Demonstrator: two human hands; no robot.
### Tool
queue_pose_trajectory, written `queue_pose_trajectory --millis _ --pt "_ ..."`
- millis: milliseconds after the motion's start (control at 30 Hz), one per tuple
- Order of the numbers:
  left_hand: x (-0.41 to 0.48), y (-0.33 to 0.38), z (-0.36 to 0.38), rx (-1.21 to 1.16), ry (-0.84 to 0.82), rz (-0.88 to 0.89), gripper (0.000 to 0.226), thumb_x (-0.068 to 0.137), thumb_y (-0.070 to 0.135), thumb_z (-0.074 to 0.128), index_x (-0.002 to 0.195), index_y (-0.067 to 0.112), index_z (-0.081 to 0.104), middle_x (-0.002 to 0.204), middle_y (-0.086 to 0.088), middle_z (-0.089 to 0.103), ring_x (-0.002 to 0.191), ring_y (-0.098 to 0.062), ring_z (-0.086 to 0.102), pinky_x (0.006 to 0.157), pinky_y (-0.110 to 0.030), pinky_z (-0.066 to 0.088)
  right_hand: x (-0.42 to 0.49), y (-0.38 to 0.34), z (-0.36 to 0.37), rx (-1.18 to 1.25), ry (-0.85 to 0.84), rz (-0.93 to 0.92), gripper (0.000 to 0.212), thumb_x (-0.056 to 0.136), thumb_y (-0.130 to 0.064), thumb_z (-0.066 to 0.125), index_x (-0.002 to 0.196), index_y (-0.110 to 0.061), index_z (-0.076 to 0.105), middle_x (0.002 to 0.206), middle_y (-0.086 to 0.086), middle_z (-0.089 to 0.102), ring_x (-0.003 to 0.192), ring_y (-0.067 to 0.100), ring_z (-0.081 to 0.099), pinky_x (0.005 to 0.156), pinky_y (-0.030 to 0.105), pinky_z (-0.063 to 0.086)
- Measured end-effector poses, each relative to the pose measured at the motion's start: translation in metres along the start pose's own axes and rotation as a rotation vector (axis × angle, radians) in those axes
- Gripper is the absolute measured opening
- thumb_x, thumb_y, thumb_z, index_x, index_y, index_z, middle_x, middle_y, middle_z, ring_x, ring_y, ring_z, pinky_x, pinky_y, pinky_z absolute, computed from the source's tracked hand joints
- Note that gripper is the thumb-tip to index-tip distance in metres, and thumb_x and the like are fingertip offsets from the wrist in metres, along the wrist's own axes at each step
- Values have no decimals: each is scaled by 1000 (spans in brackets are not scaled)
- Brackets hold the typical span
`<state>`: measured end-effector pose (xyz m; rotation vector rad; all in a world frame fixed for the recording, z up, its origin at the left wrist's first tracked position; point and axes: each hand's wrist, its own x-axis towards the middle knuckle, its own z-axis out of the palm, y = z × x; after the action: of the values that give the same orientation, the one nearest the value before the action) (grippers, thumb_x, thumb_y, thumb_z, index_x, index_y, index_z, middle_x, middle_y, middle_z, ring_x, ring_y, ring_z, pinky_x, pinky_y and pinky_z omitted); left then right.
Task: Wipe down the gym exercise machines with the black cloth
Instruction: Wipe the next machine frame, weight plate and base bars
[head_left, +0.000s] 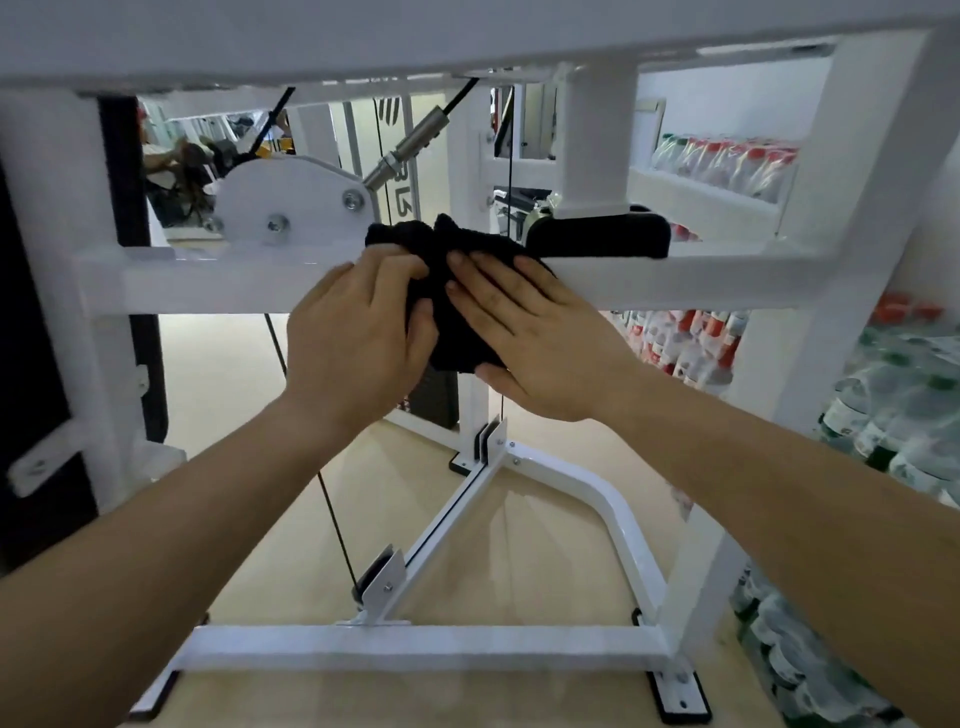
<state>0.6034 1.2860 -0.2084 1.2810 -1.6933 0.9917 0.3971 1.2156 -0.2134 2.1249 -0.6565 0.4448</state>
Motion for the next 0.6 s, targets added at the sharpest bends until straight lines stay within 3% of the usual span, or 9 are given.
queue_pose_trajectory --millis 100,167,300,367,467,600 --pt "11 9 22 55 -88 -20 46 104 28 46 141 2 48 145 -18 52 125 -33 55 102 -43 43 0 0 -3 9 11 36 71 100 -44 40 158 -8 22 166 15 12 154 28 14 125 44 11" --pt "17 4 35 87 -147 13 49 107 32 37 147 3 43 148 -17 50 134 -32 49 112 -44 34 -2 1 -6 19 18 75 69 100 -42 38 157 -6 23 165 16 16 152 29 21 124 43 15" --pt "16 -34 34 145 -154 141 40 108 30 36 136 8 54 131 -12 62 116 -31 59 106 -43 38 20 -7 -8 84 67 208 65 101 -39 36 155 -3 29 155 16 39 138 31 42 118 43 25" --pt "6 -59 26 161 -146 151 37 108 27 38 135 8 54 132 -13 61 117 -32 57 104 -43 39 46 -18 -7 113 110 258 61 100 -38 39 150 -4 39 147 14 50 130 30 50 114 41 29" --pt "-12 -95 14 205 -148 84 38 108 24 39 137 4 51 135 -16 58 121 -34 54 107 -44 39 90 -49 -3 149 161 239 53 98 -34 45 141 -4 50 138 15 57 123 31 55 108 42 35" --pt "-21 -114 6 205 -157 -10 41 105 25 42 138 1 50 137 -18 56 127 -35 51 112 -46 35 117 -77 4 160 205 233 49 96 -27 52 140 -6 51 138 15 57 121 32 56 109 42 35"
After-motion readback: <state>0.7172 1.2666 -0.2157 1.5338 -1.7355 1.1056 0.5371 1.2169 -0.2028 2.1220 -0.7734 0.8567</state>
